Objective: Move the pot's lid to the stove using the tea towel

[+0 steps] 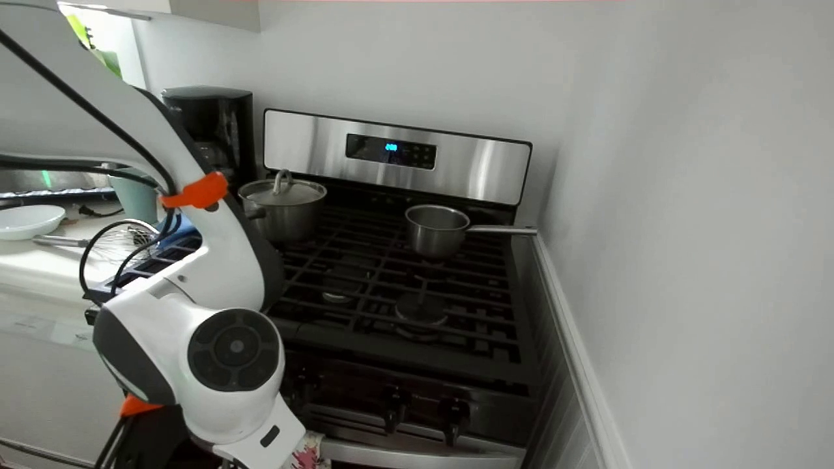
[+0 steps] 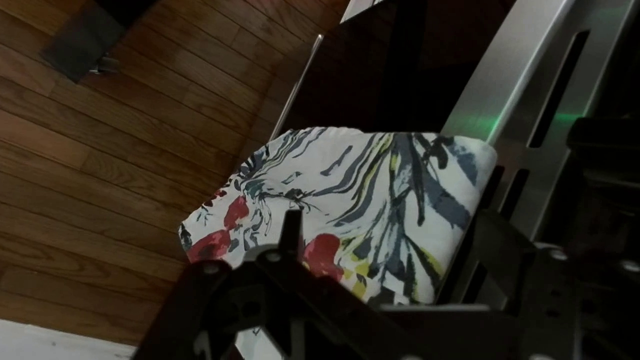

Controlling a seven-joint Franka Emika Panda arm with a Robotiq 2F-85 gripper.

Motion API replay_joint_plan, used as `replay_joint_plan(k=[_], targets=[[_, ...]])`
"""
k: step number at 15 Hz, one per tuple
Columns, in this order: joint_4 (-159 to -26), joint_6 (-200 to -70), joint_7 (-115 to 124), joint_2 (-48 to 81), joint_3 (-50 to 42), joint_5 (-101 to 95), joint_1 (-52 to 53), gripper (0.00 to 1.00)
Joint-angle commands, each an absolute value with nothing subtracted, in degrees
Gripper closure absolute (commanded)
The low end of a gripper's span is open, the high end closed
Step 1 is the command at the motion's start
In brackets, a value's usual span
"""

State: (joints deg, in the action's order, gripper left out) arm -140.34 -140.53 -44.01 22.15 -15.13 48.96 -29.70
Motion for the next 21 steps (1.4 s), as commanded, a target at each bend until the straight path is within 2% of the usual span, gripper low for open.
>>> replay_joint_plan(k=[1,7,12,21], targets=[[-137.71,-139.01,-47.88,24.24,-13.84,53.74,-31.95,0.08],[-136.19,-137.61,-50.18,25.09,-14.34,56.31,-32.34,0.64],[-135.79,-137.15,-50.39,25.27,-14.46,56.06,-32.29,0.98],[-135.87,-136.95,-50.45,25.41,-14.75,55.06,-32.11,1.0]])
